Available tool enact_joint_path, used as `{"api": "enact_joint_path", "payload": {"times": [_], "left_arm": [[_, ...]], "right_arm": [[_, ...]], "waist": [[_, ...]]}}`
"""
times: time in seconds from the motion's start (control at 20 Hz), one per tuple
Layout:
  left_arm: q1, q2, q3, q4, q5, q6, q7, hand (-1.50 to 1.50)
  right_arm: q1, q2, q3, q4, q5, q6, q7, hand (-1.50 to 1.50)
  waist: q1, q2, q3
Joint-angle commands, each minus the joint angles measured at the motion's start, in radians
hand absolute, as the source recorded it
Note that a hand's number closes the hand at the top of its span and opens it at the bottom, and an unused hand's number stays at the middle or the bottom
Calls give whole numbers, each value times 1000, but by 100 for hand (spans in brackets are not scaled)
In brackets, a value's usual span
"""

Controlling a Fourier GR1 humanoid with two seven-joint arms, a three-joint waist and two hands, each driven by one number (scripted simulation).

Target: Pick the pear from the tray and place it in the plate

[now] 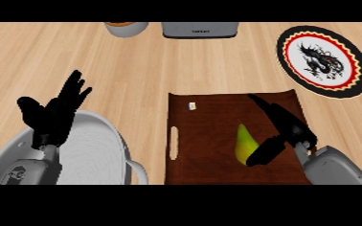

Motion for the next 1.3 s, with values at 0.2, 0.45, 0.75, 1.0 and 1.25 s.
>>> {"api": "enact_joint_path", "payload": {"times": [0.2,0.45,0.75,1.0,1.25], "left_arm": [[87,-138,-114,44,4,-15,41,0],[102,-127,-98,51,6,-35,51,0],[112,-145,-101,72,-19,-40,30,0],[74,-111,-67,46,3,-78,50,0],[69,-129,-78,36,-9,-65,83,0]], "right_arm": [[25,18,83,62,60,59,-69,150],[-34,73,92,113,124,34,-90,150],[-44,76,90,108,181,7,-120,150],[-240,194,68,255,409,-197,175,150],[-404,283,56,306,624,-406,272,150]], "waist": [[0,19,-24],[9,20,-24],[-7,18,-25],[31,22,-29],[36,18,-27]]}}
